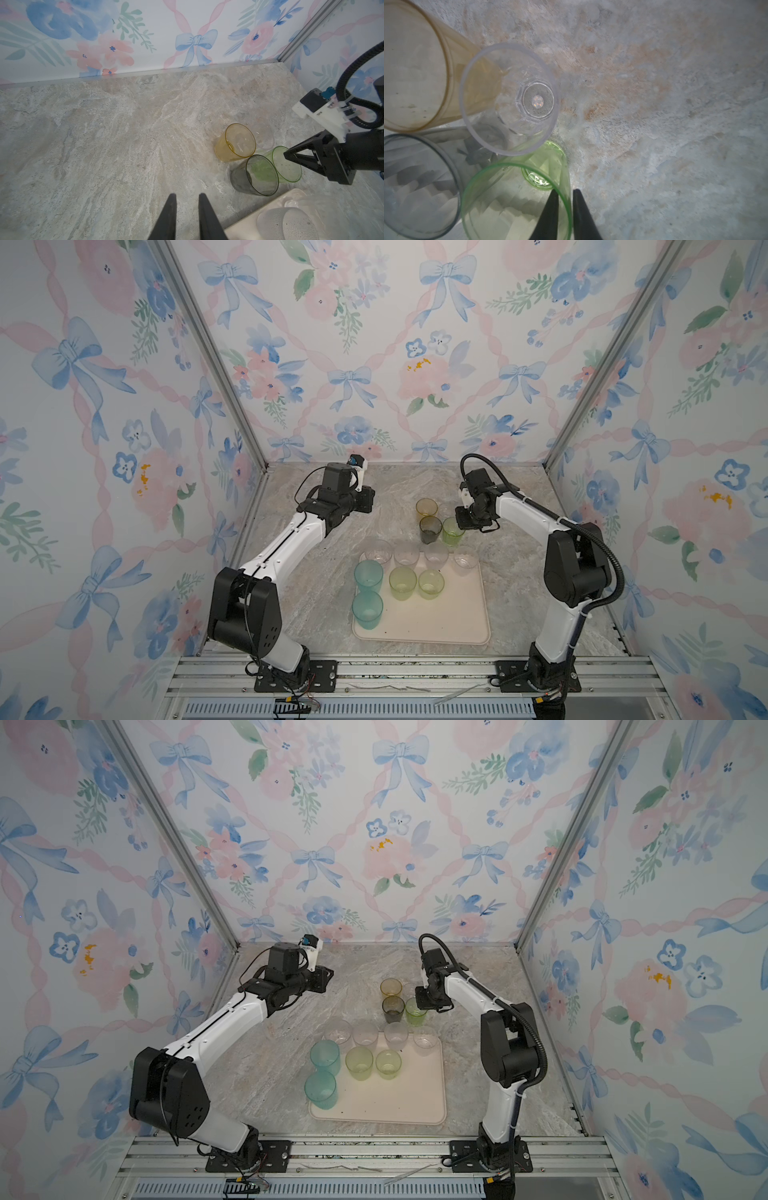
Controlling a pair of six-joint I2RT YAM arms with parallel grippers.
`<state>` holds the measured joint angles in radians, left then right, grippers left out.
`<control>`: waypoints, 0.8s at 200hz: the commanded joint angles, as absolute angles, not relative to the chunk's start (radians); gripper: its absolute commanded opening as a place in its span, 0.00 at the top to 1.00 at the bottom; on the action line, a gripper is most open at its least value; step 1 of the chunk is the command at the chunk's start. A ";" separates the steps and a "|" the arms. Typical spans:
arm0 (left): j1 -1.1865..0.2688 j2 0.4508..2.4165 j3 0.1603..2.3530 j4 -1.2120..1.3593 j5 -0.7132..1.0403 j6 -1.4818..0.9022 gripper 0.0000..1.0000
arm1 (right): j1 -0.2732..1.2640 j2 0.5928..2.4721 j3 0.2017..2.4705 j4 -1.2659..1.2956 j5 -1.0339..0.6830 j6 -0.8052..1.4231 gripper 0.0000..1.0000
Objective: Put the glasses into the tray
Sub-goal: 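Lower the right gripper onto the bright green cup rim while the left hovers, then lift the bright green cup with the right gripper and carry it over the tray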
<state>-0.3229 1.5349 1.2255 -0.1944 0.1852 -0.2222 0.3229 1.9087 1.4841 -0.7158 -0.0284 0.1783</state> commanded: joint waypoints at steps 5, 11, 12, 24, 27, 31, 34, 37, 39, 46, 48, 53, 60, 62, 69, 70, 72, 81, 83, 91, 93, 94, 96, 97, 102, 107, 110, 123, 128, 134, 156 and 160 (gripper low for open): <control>-0.313 1.540 1.208 -0.178 0.208 -0.221 0.78 | 0.336 1.928 1.517 -0.754 -0.008 0.169 0.85; -0.313 1.539 1.207 -0.178 0.207 -0.220 0.78 | 0.336 1.930 1.518 -0.756 -0.008 0.169 0.87; -0.313 1.540 1.206 -0.178 0.207 -0.220 0.78 | 0.336 1.930 1.518 -0.756 -0.008 0.169 0.87; -0.312 1.539 1.204 -0.179 0.209 -0.219 0.78 | 0.337 1.931 1.520 -0.757 -0.003 0.170 0.90; -0.311 1.539 1.204 -0.178 0.211 -0.219 0.78 | 0.337 1.931 1.521 -0.758 -0.002 0.170 0.90; -0.311 1.539 1.203 -0.178 0.211 -0.218 0.78 | 0.337 1.931 1.522 -0.758 -0.001 0.171 0.91; -0.311 1.539 1.203 -0.178 0.210 -0.218 0.78 | 0.339 1.931 1.522 -0.761 0.001 0.170 0.91; -0.311 1.537 1.202 -0.179 0.211 -0.218 0.78 | 0.338 1.931 1.523 -0.761 0.001 0.169 0.91; -0.311 1.537 1.201 -0.179 0.210 -0.218 0.78 | 0.338 1.931 1.523 -0.761 0.001 0.170 0.92; -0.308 1.538 1.200 -0.177 0.210 -0.218 0.78 | 0.340 1.930 1.523 -0.761 0.005 0.169 0.93; -0.309 1.537 1.200 -0.178 0.210 -0.218 0.78 | 0.340 1.930 1.524 -0.763 0.006 0.169 0.94; -0.309 1.538 1.200 -0.178 0.211 -0.216 0.78 | 0.341 1.930 1.525 -0.765 0.009 0.168 0.95; -0.308 1.538 1.197 -0.178 0.212 -0.216 0.78 | 0.340 1.927 1.525 -0.767 0.013 0.167 0.97; -0.308 1.538 1.197 -0.178 0.212 -0.216 0.78 | 0.341 1.926 1.523 -0.767 0.014 0.167 0.98; -0.308 1.536 1.197 -0.178 0.212 -0.215 0.78 | 0.341 1.920 1.521 -0.765 0.019 0.166 1.00; -0.308 1.536 1.196 -0.178 0.212 -0.215 0.78 | 0.341 1.919 1.520 -0.765 0.020 0.166 1.00; -0.308 1.536 1.195 -0.178 0.212 -0.215 0.78 | 0.341 1.918 1.519 -0.765 0.020 0.166 1.00; -0.307 1.534 1.194 -0.178 0.213 -0.215 0.78 | 0.341 1.907 1.512 -0.761 0.025 0.166 1.00; -0.306 1.534 1.194 -0.178 0.213 -0.215 0.78 | 0.342 1.905 1.511 -0.761 0.027 0.166 1.00; -0.306 1.533 1.192 -0.179 0.216 -0.215 0.78 | 0.342 1.892 1.504 -0.759 0.033 0.165 1.00; -0.306 1.531 1.191 -0.178 0.216 -0.215 0.78 | 0.342 1.888 1.501 -0.759 0.034 0.164 1.00; -0.306 1.532 1.191 -0.178 0.216 -0.215 0.78 | 0.342 1.887 1.500 -0.759 0.035 0.164 1.00; -0.307 1.531 1.190 -0.178 0.216 -0.214 0.78 | 0.342 1.883 1.499 -0.759 0.037 0.163 1.00; -0.306 1.531 1.190 -0.178 0.216 -0.214 0.78 | 0.341 1.881 1.497 -0.758 0.038 0.163 1.00; -0.306 1.531 1.189 -0.178 0.216 -0.215 0.78 | 0.341 1.870 1.491 -0.759 0.045 0.163 1.00; -0.306 1.529 1.187 -0.178 0.218 -0.215 0.78 | 0.342 1.859 1.484 -0.759 0.052 0.162 1.00; -0.305 1.530 1.186 -0.178 0.218 -0.215 0.78 | 0.342 1.851 1.480 -0.760 0.057 0.161 1.00; -0.305 1.529 1.182 -0.178 0.218 -0.215 0.78 | 0.341 1.815 1.461 -0.762 0.081 0.159 1.00; -0.305 1.531 1.180 -0.178 0.218 -0.215 0.78 | 0.339 1.799 1.453 -0.761 0.091 0.158 1.00; -0.305 1.531 1.177 -0.178 0.218 -0.216 0.78 | 0.339 1.778 1.443 -0.761 0.103 0.157 1.00; -0.305 1.537 1.165 -0.179 0.222 -0.219 0.79 | 0.332 1.706 1.420 -0.760 0.128 0.156 1.00; -0.306 1.538 1.162 -0.176 0.224 -0.220 0.79 | 0.333 1.691 1.417 -0.759 0.132 0.154 1.00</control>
